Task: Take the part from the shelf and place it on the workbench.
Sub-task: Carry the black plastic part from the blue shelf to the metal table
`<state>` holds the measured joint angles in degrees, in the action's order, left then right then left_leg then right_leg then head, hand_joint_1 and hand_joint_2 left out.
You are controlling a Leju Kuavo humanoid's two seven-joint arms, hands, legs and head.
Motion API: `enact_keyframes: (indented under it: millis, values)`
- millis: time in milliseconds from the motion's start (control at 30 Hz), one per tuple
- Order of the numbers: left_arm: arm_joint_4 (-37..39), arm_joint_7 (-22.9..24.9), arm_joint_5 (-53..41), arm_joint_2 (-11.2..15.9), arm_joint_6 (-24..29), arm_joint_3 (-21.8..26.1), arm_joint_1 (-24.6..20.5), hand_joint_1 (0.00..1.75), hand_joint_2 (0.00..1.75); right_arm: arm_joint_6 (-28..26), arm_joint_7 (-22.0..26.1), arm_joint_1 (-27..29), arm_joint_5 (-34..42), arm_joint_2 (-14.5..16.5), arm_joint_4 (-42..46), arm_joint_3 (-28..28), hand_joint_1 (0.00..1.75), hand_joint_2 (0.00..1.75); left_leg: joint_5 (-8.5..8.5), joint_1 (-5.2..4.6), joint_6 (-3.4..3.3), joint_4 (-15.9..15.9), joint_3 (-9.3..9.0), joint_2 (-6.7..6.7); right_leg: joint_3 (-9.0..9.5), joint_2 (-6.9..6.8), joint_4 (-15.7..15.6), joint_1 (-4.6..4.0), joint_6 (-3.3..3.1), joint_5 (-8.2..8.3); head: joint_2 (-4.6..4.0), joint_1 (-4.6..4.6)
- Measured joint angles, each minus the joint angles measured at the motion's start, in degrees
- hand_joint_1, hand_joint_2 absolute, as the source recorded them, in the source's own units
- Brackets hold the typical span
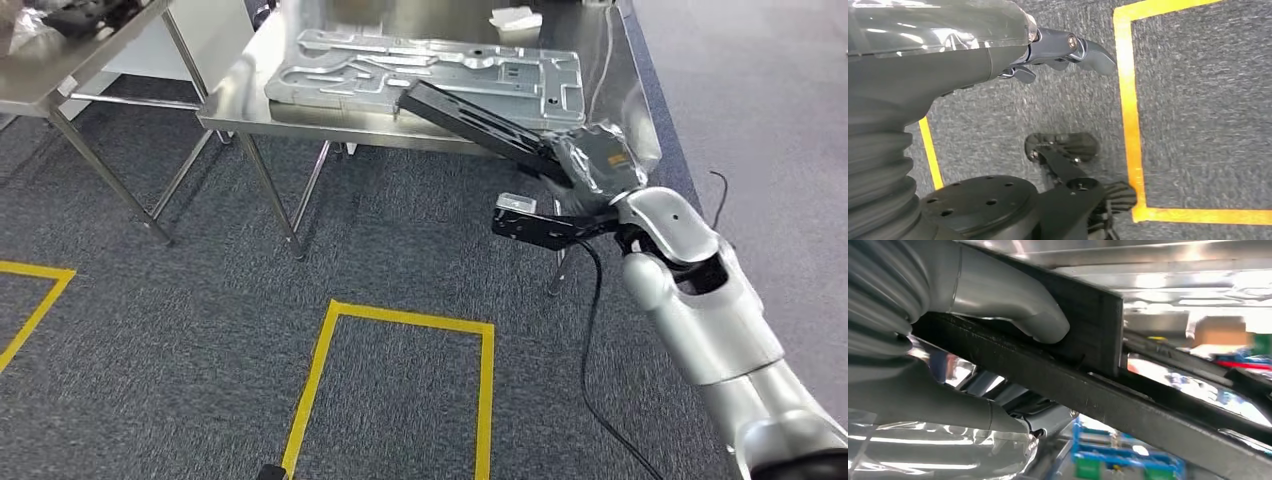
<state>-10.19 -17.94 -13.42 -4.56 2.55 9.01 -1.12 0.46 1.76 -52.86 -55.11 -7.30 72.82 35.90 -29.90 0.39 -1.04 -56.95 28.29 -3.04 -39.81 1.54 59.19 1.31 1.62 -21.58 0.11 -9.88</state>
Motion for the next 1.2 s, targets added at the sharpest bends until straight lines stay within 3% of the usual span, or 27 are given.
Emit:
enact_keyframes:
  millis: [67,133,200,267,333,367,400,467,500,533,600,667,767,833,867,900,967,1033,1133,1200]
  values:
    - [0.01,0.10,0.03,-0.02,0.06,0.21,-0.24,0.00,1.75,0.27,0.67,0.89,-0.44,1.20,1.00,0.79,1.75,1.75,-0.32,0.11,0.68,0.05,-0.23,-0.16,0.26,-0.05,-0.75,-0.35,-1.00,-0.11,0.01,-0.06]
    - [-0.01,0.25,0.16,0.01,0.17,0.50,-0.27,0.00,1.75,1.42,1.60,1.32,0.31,2.29,1.79,1.12,1.75,1.75,-0.10,0.24,1.17,-2.21,0.40,0.48,1.27,-0.36,-1.06,-0.28,-1.96,-0.66,0.01,-0.10]
    - [-0.02,0.47,0.26,0.02,0.36,0.76,-0.30,0.00,1.75,2.82,2.11,1.39,1.12,3.22,1.97,1.20,1.75,1.75,-0.59,0.32,1.71,-8.40,3.83,1.59,2.63,-0.61,-1.23,-0.17,-2.62,-1.60,0.01,-0.11]
    - [-0.02,0.71,0.26,-0.01,0.54,0.92,-0.28,0.00,1.75,3.77,2.28,1.80,1.54,4.04,1.90,1.43,1.75,1.75,-3.47,0.38,2.20,-15.15,8.64,2.13,4.01,-0.74,-1.25,-0.22,-2.83,-2.82,0.01,-0.13]
    - [-0.02,0.85,0.27,-0.01,0.66,0.96,-0.09,0.00,1.75,4.13,2.37,2.25,1.70,4.62,1.87,1.80,1.75,1.75,-5.82,0.39,2.34,-16.96,11.59,2.26,5.70,-0.79,-1.24,-0.25,-2.79,-4.16,0.01,-0.13]
    - [-0.02,0.87,0.28,-0.01,0.69,0.98,0.01,0.00,1.75,4.19,2.39,2.32,1.73,4.85,1.87,1.97,1.75,1.75,-5.12,0.39,2.25,-15.20,11.87,2.33,6.66,-0.81,-1.25,-0.26,-2.74,-4.86,0.01,-0.13]
    - [-0.02,0.89,0.28,-0.01,0.72,0.99,0.11,0.00,1.75,4.21,2.39,2.32,1.75,5.06,1.87,2.10,1.75,1.75,-2.85,0.37,2.04,-12.05,11.55,2.43,7.68,-0.83,-1.25,-0.29,-2.66,-5.58,0.01,-0.13]
    - [0.01,0.95,0.30,-0.01,0.80,1.07,0.36,0.00,1.75,4.30,2.40,2.28,1.77,5.46,1.83,2.28,1.75,1.75,4.23,0.16,1.36,-4.79,10.60,2.73,9.39,-0.84,-1.28,-0.47,-2.33,-6.99,0.00,-0.12]
    - [0.02,1.01,0.31,-0.02,0.86,1.14,0.38,0.00,1.75,4.46,2.42,2.23,1.82,5.63,1.81,2.36,1.75,1.75,6.72,-0.02,1.02,-2.60,10.21,2.80,9.93,-0.82,-1.34,-0.55,-2.04,-7.55,0.00,-0.11]
    - [0.03,1.09,0.33,-0.05,0.93,1.23,0.38,0.00,1.75,4.67,2.42,2.21,1.83,5.81,1.81,2.45,1.75,1.75,7.99,-0.18,0.64,-1.39,9.99,2.78,10.32,-0.81,-1.27,-0.60,-1.67,-7.86,0.01,-0.11]
    - [0.03,1.23,0.37,-0.21,1.14,1.47,0.21,0.00,1.75,5.01,2.15,1.99,1.10,6.24,1.94,2.66,1.75,1.75,7.63,-0.21,-0.05,-0.96,9.09,2.44,10.67,-0.90,-0.81,-0.59,-0.95,-7.94,0.01,-0.11]
    - [0.02,1.29,0.43,-0.43,1.51,1.80,0.11,0.00,1.75,4.91,1.53,1.55,-0.86,6.73,2.14,2.99,1.75,1.75,7.23,-0.05,-0.78,-0.47,7.92,2.12,9.40,-1.10,2.24,-0.50,-0.53,-8.06,0.01,-0.11]
    - [0.02,1.47,1.05,-0.61,2.10,2.31,-0.14,0.00,1.75,5.42,1.00,1.14,-1.83,7.33,2.23,3.61,1.75,1.75,6.16,-0.05,-1.42,-0.32,6.46,1.71,2.99,-1.22,11.91,-0.45,-0.15,-11.41,0.01,-0.10]
    - [0.03,1.79,1.57,-0.76,2.33,2.69,-0.08,0.00,1.75,7.71,0.73,1.14,0.21,8.01,2.23,3.73,1.75,1.75,5.16,-0.08,-1.41,-0.33,5.33,1.35,-0.66,-1.22,14.99,-0.45,-0.03,-13.43,0.00,-0.10]
    - [0.03,1.93,1.80,-0.82,2.43,2.96,0.01,0.00,1.75,9.22,0.50,1.00,1.62,8.46,2.20,3.64,1.75,1.75,4.61,-0.12,-1.35,-0.34,4.62,1.23,-1.25,-1.22,13.96,-0.48,-0.06,-12.80,0.00,-0.10]
    - [0.03,2.04,2.01,-0.89,2.52,3.22,0.09,0.00,1.75,10.59,0.23,0.68,3.01,8.88,2.13,3.48,1.75,1.75,4.04,-0.17,-1.27,-0.35,3.85,1.15,-0.98,-1.21,11.19,-0.53,-0.20,-10.70,-0.01,-0.10]
    - [0.03,2.15,2.31,-1.10,2.64,3.64,0.16,0.00,1.75,12.63,-0.18,-0.36,5.28,9.53,1.86,2.91,1.75,1.75,2.91,-0.29,-1.04,-0.47,2.72,1.02,0.41,-1.11,3.73,-0.87,-0.84,-4.18,0.00,-0.10]
    - [0.03,2.19,2.35,-1.31,2.67,3.85,0.01,0.00,1.75,14.33,-0.36,-1.64,7.29,10.01,1.44,2.40,1.75,1.75,2.07,-0.32,-0.45,-0.56,2.20,0.79,1.20,-1.01,-0.61,-1.33,-1.60,-0.54,0.00,-0.09]
    - [0.03,2.15,2.40,-1.34,2.66,4.37,0.01,0.00,1.75,17.04,-0.86,-3.73,11.51,10.77,0.63,1.72,1.75,1.75,1.55,-0.25,0.61,-1.34,1.52,0.83,2.41,-1.06,-1.66,-1.33,-2.75,-0.88,0.01,-0.08]
    - [0.03,2.02,2.43,-1.31,2.61,4.81,0.00,0.00,1.75,18.36,-1.24,-5.87,14.46,11.10,-0.05,1.11,1.75,1.75,0.20,-0.09,1.14,-4.70,2.94,1.44,3.64,-1.17,-1.93,-1.04,-3.31,-1.50,0.01,-0.11]
